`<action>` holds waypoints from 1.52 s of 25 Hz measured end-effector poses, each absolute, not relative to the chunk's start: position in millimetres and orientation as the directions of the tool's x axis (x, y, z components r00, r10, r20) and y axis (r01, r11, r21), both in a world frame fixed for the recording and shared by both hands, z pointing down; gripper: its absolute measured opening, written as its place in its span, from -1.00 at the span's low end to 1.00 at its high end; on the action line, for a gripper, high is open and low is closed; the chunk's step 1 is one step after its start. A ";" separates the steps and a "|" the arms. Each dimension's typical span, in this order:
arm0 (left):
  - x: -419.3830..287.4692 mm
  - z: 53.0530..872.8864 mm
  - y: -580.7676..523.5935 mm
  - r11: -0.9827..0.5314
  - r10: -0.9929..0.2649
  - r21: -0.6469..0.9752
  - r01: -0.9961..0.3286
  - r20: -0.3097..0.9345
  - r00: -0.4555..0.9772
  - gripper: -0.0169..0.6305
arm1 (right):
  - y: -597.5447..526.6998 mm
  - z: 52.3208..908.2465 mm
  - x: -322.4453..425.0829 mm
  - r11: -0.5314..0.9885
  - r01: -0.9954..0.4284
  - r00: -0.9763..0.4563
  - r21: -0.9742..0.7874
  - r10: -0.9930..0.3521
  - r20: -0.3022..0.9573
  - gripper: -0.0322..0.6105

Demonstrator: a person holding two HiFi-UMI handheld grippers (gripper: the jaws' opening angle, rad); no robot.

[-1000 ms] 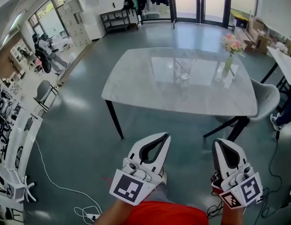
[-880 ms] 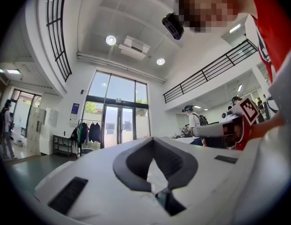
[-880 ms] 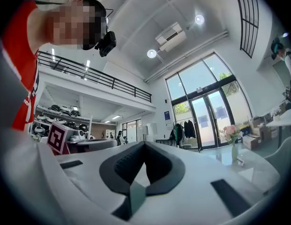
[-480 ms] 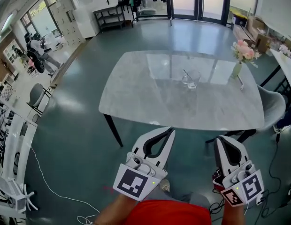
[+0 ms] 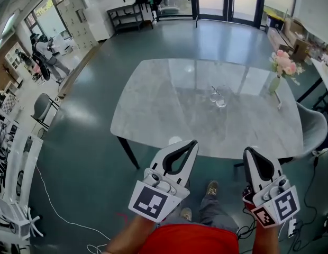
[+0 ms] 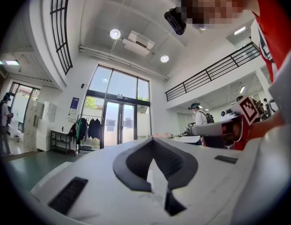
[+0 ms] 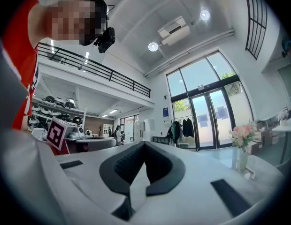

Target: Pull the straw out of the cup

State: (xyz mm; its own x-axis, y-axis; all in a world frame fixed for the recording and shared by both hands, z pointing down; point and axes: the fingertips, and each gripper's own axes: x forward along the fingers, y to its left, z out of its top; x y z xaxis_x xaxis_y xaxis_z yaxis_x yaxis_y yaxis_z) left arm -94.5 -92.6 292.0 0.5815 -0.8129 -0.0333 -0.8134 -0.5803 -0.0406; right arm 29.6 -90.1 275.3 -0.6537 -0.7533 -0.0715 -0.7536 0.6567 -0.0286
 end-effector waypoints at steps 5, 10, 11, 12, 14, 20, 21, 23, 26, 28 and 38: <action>-88.7 296.0 -137.9 -0.559 -0.828 -0.048 -0.828 -0.027 0.560 -0.91 | -143.0 280.0 31.0 0.682 -0.731 -0.680 -0.011 -0.730 -0.070 -0.90; -78.8 307.3 -184.9 -0.539 -0.841 -0.064 -0.840 -0.014 0.541 -0.91 | -197.7 289.1 37.2 0.708 -0.706 -0.707 0.004 -0.704 -0.069 -0.90; -77.2 308.1 -194.3 -0.533 -0.845 -0.065 -0.843 -0.013 0.535 -0.91 | -208.6 289.9 38.1 0.713 -0.701 -0.712 0.004 -0.699 -0.068 -0.90; -75.7 308.5 -203.9 -0.528 -0.848 -0.064 -0.847 -0.011 0.529 -0.91 | -219.7 290.4 38.9 0.718 -0.696 -0.717 0.005 -0.694 -0.065 -0.90; -72.9 310.7 -223.5 -0.515 -0.857 -0.062 -0.855 -0.006 0.516 -0.91 | -241.5 292.1 39.9 0.728 -0.685 -0.728 0.012 -0.683 -0.058 -0.90; -64.2 320.8 -274.9 -0.471 -0.882 -0.059 -0.880 0.009 0.471 -0.91 | -296.9 304.4 38.9 0.766 -0.642 -0.767 0.037 -0.641 -0.022 -0.89; -63.1 322.6 -281.3 -0.465 -0.885 -0.060 -0.883 0.009 0.465 -0.91 | -304.0 306.8 38.0 0.773 -0.633 -0.774 0.037 -0.633 -0.016 -0.89; -61.3 326.2 -292.4 -0.454 -0.891 -0.063 -0.889 0.011 0.454 -0.91 | -315.8 310.6 36.0 0.788 -0.615 -0.789 0.036 -0.615 -0.008 -0.89; -56.4 332.5 -308.0 -0.447 -0.895 -0.062 -0.893 0.016 0.447 -0.91 | -332.2 315.2 34.7 0.802 -0.595 -0.803 0.045 -0.596 0.006 -0.89; -54.9 337.3 -316.4 -0.448 -0.894 -0.054 -0.893 0.024 0.447 -0.91 | -341.0 318.6 31.6 0.806 -0.590 -0.806 0.046 -0.591 0.016 -0.89; -61.4 364.2 -350.7 -0.481 -0.875 -0.035 -0.876 0.073 0.478 -0.91 | -372.2 355.0 8.8 0.790 -0.604 -0.783 0.105 -0.613 0.107 -0.80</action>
